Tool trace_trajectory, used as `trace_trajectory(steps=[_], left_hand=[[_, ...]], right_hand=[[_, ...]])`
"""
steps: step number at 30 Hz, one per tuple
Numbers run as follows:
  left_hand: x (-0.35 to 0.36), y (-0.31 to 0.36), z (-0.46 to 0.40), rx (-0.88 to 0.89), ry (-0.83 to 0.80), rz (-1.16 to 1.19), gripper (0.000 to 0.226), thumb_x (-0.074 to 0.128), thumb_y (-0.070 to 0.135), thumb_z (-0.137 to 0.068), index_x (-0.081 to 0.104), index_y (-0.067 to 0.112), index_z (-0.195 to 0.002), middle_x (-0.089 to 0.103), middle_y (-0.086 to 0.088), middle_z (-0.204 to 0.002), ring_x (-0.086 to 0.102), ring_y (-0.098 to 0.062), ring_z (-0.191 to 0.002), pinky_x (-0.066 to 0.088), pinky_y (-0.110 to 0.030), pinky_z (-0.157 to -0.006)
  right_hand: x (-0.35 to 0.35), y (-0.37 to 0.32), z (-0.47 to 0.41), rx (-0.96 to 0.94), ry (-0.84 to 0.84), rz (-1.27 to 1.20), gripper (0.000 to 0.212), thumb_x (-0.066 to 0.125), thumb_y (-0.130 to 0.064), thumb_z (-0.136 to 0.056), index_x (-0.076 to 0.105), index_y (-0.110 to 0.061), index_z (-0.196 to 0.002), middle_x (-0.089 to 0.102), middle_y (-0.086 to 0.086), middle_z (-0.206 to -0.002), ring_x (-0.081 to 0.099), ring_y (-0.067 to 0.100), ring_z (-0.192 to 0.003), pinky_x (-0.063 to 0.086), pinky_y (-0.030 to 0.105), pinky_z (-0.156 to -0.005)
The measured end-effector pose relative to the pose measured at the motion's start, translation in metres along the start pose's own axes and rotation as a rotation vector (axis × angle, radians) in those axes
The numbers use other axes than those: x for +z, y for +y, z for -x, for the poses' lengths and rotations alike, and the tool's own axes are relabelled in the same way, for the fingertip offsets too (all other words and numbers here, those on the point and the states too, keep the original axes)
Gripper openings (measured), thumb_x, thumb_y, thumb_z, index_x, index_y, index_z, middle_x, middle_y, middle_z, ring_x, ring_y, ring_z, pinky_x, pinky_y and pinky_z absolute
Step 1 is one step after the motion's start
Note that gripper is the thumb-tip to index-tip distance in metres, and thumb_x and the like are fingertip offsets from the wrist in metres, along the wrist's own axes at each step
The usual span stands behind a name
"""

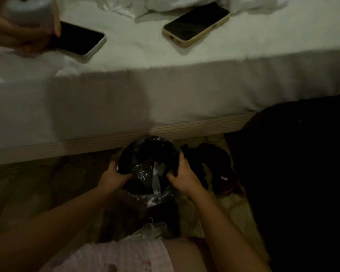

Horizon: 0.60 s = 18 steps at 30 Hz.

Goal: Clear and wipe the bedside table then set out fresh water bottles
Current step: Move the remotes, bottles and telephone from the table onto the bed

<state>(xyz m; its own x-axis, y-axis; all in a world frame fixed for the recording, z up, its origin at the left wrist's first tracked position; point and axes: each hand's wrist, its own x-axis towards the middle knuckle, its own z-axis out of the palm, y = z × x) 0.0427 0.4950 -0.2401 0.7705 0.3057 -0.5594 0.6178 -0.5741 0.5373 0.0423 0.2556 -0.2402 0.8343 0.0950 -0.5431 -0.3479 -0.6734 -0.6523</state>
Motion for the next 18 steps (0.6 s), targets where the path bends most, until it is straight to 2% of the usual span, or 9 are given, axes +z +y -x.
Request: trace_trajectory(steps=[2,4,6,7,9,12,14,16,18], left_hand=[[0.008,0.021,0.015,0.088,0.039,-0.156,0.103,0.077,0.059,-0.065,0.017,0.040,-0.148,0.024,-0.017,-0.156,0.042,-0.042,-0.131,0.042,-0.053,-0.104],[0.021,0.050,0.031,0.222,0.109,-0.250,0.104,0.072,0.056,-0.073,0.000,0.049,-0.148,-0.002,-0.010,-0.162,0.022,-0.045,-0.141,0.033,-0.058,-0.107],[0.028,0.088,0.050,0.251,0.094,-0.161,0.105,0.075,0.050,-0.073,-0.001,0.054,-0.146,-0.019,-0.005,-0.160,0.006,-0.046,-0.144,0.022,-0.063,-0.111],[0.031,0.105,0.053,0.245,0.066,-0.029,0.106,0.078,0.046,-0.073,0.002,0.055,-0.145,-0.024,-0.003,-0.159,-0.002,-0.046,-0.145,0.017,-0.062,-0.113],[0.030,0.141,0.063,0.298,0.006,0.167,0.106,0.082,0.045,-0.068,0.010,0.056,-0.145,-0.021,-0.003,-0.160,-0.006,-0.041,-0.146,0.013,-0.058,-0.116],[0.040,0.195,0.092,0.663,-0.054,0.215,0.108,0.075,0.068,-0.046,0.013,0.069,-0.134,0.007,-0.002,-0.162,0.011,-0.024,-0.148,0.019,-0.050,-0.118],[0.061,0.232,0.128,0.904,-0.132,0.174,0.105,0.078,0.061,-0.055,0.008,0.072,-0.133,0.011,0.003,-0.162,0.010,-0.018,-0.148,0.017,-0.047,-0.119],[0.089,0.266,0.173,1.077,-0.226,0.094,0.103,0.079,0.047,-0.068,0.003,0.073,-0.132,0.008,0.004,-0.162,0.003,-0.020,-0.149,0.014,-0.047,-0.118],[0.121,0.297,0.210,1.223,-0.308,0.014,0.098,0.074,0.054,-0.070,0.001,0.067,-0.134,0.006,0.006,-0.161,-0.003,-0.025,-0.149,0.011,-0.052,-0.116]], right_hand=[[-0.008,-0.005,0.018,-0.043,0.031,-0.019,0.091,0.058,-0.040,-0.089,-0.009,-0.026,-0.150,0.006,0.004,-0.160,0.025,0.027,-0.142,0.034,0.042,-0.110],[-0.025,-0.008,0.036,-0.059,0.110,-0.033,0.091,0.058,-0.047,-0.088,-0.005,-0.028,-0.151,0.012,0.003,-0.160,0.027,0.026,-0.141,0.036,0.042,-0.107],[-0.051,-0.011,0.055,-0.036,0.214,-0.037,0.090,0.056,-0.052,-0.087,-0.001,-0.028,-0.151,0.017,0.002,-0.158,0.031,0.026,-0.139,0.039,0.041,-0.103],[-0.067,-0.012,0.064,-0.023,0.278,-0.035,0.088,0.055,-0.054,-0.086,0.000,-0.029,-0.151,0.019,0.002,-0.157,0.033,0.025,-0.138,0.040,0.041,-0.102],[-0.105,-0.009,0.086,-0.017,0.424,-0.063,0.087,0.055,-0.056,-0.086,0.005,-0.029,-0.151,0.025,0.002,-0.155,0.036,0.024,-0.136,0.042,0.040,-0.101],[-0.163,0.001,0.128,-0.022,0.662,-0.177,0.082,0.058,-0.055,-0.084,0.016,-0.030,-0.150,0.034,-0.001,-0.151,0.040,0.018,-0.132,0.042,0.038,-0.102],[-0.197,0.010,0.162,-0.011,0.813,-0.231,0.076,0.061,-0.051,-0.084,0.023,-0.031,-0.147,0.038,-0.005,-0.147,0.041,0.013,-0.130,0.043,0.036,-0.102],[-0.227,0.019,0.200,0.023,0.942,-0.208,0.072,0.062,-0.049,-0.084,0.028,-0.032,-0.145,0.042,-0.007,-0.145,0.043,0.010,-0.129,0.043,0.035,-0.102],[-0.255,0.035,0.240,0.070,1.079,-0.137,0.069,0.062,-0.048,-0.084,0.031,-0.032,-0.143,0.046,-0.008,-0.141,0.046,0.009,-0.126,0.045,0.034,-0.100]])
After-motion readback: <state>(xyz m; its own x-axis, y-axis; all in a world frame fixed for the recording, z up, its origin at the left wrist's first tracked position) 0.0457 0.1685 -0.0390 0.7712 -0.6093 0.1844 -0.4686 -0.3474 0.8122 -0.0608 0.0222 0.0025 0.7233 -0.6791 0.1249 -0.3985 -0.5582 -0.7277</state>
